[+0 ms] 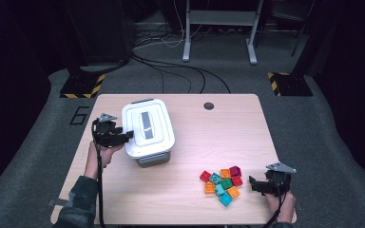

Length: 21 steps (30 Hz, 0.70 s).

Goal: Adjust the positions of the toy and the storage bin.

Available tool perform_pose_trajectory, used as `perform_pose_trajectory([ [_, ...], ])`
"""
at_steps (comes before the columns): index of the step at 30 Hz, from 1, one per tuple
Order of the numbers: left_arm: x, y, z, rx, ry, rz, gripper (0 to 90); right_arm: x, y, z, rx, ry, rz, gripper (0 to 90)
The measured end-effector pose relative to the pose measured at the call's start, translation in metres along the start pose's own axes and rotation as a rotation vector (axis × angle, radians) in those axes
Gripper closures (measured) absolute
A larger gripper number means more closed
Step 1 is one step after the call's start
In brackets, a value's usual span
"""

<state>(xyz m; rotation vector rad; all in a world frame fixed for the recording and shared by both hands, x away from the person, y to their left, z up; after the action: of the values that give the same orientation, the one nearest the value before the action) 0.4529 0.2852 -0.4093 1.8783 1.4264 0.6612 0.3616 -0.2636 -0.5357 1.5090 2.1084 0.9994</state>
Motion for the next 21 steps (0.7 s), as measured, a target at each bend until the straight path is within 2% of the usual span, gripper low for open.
perform_pose_trajectory([
  [8,-0.0047,0.0027,0.0020,-0.007,-0.005,0.014,52.3,0.0000,0.0000,0.0000,0.000,0.000,0.000,0.8],
  [21,-0.0091,0.0074,0.0055,0.001,-0.017,0.039,55.4,-0.0001,0.0000,0.0000,-0.001,0.000,0.000,0.9],
])
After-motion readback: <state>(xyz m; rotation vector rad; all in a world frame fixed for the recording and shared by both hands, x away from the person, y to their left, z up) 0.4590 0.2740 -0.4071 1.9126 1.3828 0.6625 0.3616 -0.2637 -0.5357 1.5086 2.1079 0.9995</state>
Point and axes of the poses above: each handheld gripper's, and its own axes: z roughly forward along the jaws, y roughly out of its top, x roughly to its left, the point moved 1 cm from there along z, roughly forward along the jaws, and after that the axes turned 9 degrees about y, right-handed, at the moved point
